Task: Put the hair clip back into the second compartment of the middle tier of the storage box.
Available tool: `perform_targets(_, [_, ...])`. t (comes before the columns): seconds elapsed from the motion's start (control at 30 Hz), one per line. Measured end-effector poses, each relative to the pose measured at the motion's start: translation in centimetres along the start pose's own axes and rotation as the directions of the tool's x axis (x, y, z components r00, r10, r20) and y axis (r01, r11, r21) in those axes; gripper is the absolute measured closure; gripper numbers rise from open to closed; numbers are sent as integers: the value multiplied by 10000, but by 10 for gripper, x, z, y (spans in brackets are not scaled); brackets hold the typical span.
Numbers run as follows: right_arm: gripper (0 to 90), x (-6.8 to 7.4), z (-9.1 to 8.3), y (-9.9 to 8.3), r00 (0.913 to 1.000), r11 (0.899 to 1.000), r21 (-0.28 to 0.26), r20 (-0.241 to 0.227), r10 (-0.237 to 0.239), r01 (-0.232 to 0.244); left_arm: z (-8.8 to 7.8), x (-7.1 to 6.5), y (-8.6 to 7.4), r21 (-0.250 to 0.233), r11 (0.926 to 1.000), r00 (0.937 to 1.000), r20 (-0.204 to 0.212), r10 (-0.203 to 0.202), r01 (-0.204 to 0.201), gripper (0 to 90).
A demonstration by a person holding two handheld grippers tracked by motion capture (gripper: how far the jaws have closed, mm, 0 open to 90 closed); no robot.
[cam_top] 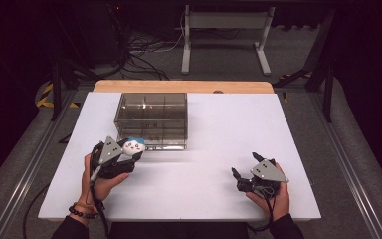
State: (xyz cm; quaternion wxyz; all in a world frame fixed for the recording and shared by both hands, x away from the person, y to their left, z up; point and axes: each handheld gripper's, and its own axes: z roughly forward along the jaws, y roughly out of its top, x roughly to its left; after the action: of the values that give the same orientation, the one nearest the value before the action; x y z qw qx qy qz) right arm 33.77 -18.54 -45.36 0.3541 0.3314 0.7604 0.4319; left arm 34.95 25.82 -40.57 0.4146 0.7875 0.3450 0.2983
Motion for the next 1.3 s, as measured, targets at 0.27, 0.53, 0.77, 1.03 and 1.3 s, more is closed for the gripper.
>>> perform_targets(0.27, [156, 1, 1, -1, 10000, 10000, 51, -80, -49, 49, 20, 5, 10, 266, 9995, 9998, 28, -196, 195, 374])
perform_targets(0.53, [156, 1, 0, -1, 10000, 10000, 52, -64, -57, 58, 42, 4, 19, 400, 9985, 9992, 76, -380, 377, 368])
perform_targets(0.77, [157, 2, 1, -1, 9999, 9999, 80, -82, -108, 109, 56, 4, 22, 452, 9973, 9982, 141, -587, 580, 357])
perform_targets(1.03, [156, 2, 2, -2, 9999, 9998, 138, -110, -109, 110, 67, 3, 24, 488, 9956, 9965, 181, -813, 803, 328])
perform_targets(1.3, [156, 2, 2, -2, 9998, 9998, 148, -122, -132, 134, 62, 5, 25, 110, 9964, 9964, 111, -841, 840, 296])
